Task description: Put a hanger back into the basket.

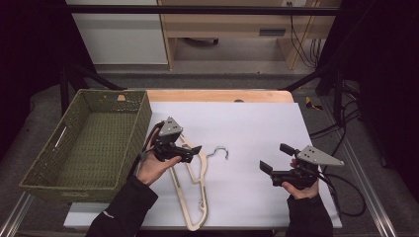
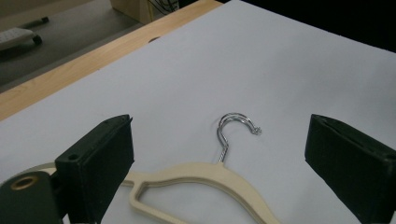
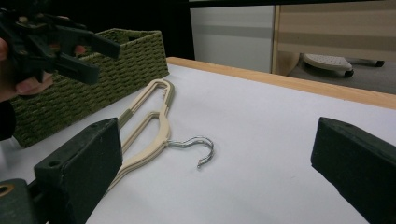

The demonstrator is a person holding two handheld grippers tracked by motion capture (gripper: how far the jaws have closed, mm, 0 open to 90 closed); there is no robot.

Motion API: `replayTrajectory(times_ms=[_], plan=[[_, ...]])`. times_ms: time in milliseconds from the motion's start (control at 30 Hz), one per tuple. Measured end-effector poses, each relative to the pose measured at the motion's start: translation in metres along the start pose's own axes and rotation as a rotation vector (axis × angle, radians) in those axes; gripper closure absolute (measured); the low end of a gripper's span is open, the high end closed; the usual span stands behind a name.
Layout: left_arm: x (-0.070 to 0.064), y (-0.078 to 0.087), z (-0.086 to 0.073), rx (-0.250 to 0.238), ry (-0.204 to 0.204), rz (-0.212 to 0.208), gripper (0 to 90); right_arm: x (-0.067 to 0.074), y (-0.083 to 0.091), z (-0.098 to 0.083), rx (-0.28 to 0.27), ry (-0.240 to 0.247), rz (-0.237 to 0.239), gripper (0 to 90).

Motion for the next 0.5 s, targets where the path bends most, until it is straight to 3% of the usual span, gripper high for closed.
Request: replayTrajectory(times_ms=[500], plan=[[0.004,-0.053,-0.005,0.125,0.001,-0.037,12.5,0.001,-0.002,-0.001,0.009,0.001,0.002,2.4]])
Point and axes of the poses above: each handheld gripper's, and its own axes: y roughly backward along the jaws, z roughly out of its top, x roughly to its left, the point moved 1 cm from there along -y, roughly forward along the jaws, and after that the axes turned 8 degrees about -z, right-handed, at the moved point
